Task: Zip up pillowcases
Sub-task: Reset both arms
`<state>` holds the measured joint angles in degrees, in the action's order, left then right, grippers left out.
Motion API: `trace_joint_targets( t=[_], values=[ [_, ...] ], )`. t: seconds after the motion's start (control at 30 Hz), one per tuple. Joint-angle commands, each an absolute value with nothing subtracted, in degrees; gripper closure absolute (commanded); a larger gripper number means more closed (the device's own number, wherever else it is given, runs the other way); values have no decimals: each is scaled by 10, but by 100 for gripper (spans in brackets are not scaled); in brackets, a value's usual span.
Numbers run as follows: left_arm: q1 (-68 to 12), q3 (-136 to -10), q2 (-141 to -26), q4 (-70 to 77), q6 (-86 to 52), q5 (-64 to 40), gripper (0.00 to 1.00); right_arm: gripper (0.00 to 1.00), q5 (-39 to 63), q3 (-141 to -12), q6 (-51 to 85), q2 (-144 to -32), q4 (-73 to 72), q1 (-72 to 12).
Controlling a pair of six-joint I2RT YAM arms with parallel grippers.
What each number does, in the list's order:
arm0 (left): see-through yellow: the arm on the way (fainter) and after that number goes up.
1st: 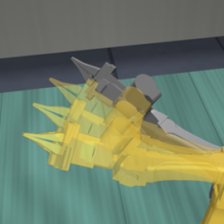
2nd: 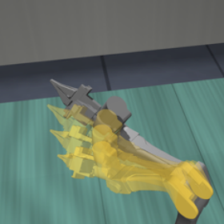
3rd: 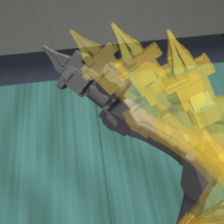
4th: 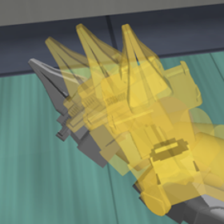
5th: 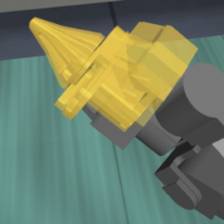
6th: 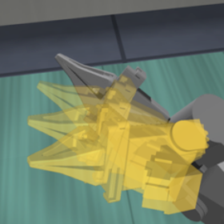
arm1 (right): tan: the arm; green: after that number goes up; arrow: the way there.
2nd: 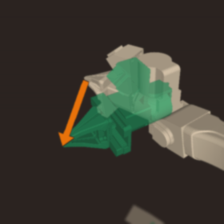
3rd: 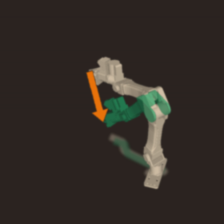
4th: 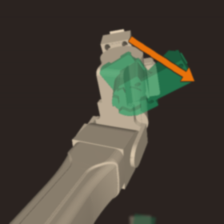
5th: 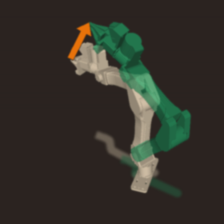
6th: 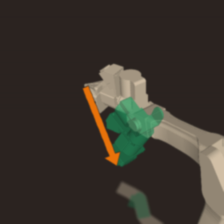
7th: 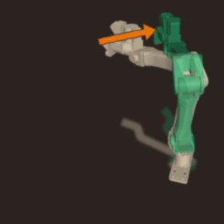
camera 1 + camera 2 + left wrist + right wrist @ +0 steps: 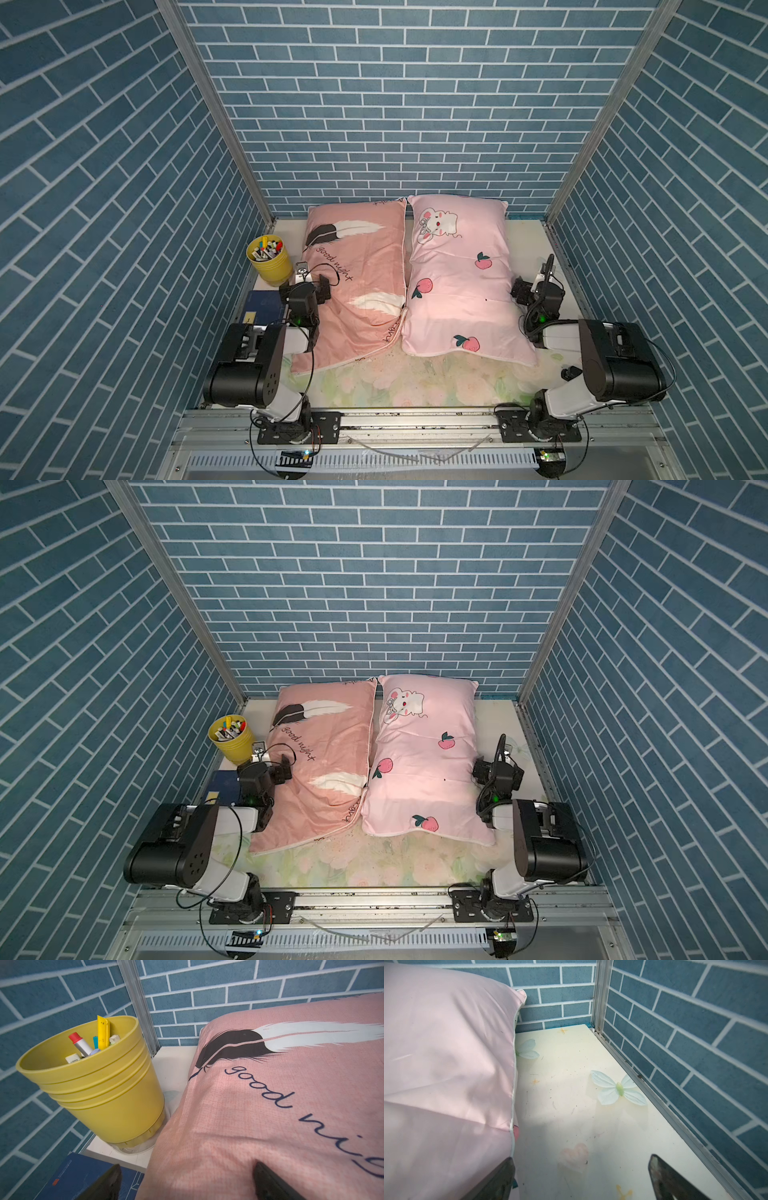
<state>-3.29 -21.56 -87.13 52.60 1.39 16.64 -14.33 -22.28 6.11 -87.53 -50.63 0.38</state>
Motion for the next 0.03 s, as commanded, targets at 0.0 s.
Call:
trace_joint_targets(
  t=[0.0],
  values=[
    [-37, -209, -880, 526, 20, 165, 1, 1, -137, -212, 43, -881, -520, 3]
  ],
)
